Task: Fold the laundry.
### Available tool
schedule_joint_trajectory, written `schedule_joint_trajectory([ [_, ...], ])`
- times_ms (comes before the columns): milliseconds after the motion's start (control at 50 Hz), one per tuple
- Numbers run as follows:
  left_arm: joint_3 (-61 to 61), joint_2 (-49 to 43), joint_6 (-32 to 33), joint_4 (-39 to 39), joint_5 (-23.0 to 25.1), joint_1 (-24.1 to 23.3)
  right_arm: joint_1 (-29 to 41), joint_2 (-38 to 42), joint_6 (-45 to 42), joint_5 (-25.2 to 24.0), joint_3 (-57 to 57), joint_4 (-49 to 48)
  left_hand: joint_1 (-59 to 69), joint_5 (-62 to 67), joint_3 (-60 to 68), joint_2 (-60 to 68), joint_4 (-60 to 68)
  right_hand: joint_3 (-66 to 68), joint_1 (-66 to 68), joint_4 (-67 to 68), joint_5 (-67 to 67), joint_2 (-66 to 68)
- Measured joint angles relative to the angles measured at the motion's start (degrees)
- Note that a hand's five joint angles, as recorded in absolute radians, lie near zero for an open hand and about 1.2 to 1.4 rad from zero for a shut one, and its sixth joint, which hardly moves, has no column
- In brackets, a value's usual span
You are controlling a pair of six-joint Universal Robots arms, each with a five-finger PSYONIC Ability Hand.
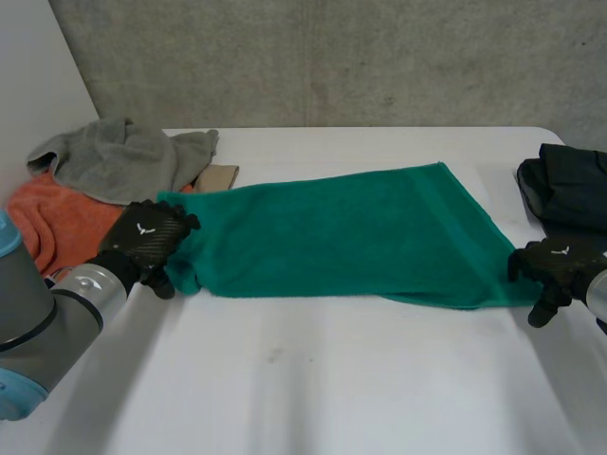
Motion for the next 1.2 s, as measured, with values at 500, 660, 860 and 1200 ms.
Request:
schedule_joint_trajectory([
  [500, 0.0, -0.1, 0.0, 0.0, -0.3, -0.1, 2.3, 5.7, 3.9, -3.8, 2.1, -16.4, -2.3, -2.4, -2.2, -2.3, -2.3, -0.7, -3.1, -1.5, 1.3, -1.6],
  [660, 0.0, -0.2, 0.0, 0.0, -0.3, -0.1, 3.9, 8.6, 3.2, -2.9, -1.3, -17.3, -2.3, -2.4, -2.8, -2.3, -2.3, 24.3, 23.1, 23.5, 24.7, 24.3],
  [860, 0.3, -0.2, 0.0, 0.0, -0.3, -0.2, 4.1, 7.4, 3.5, -3.4, -2.3, -18.4, -2.3, -3.5, -2.8, -3.4, -2.8, 33.5, 29.4, 33.4, 34.2, 32.8],
  [1200, 6.6, -4.1, 0.4, -3.2, -1.4, -4.5, 3.0, -12.7, -0.2, -4.5, -1.2, -4.0, -2.3, -3.5, -2.8, -3.5, -2.8, 33.5, 29.4, 33.5, 34.3, 32.8],
])
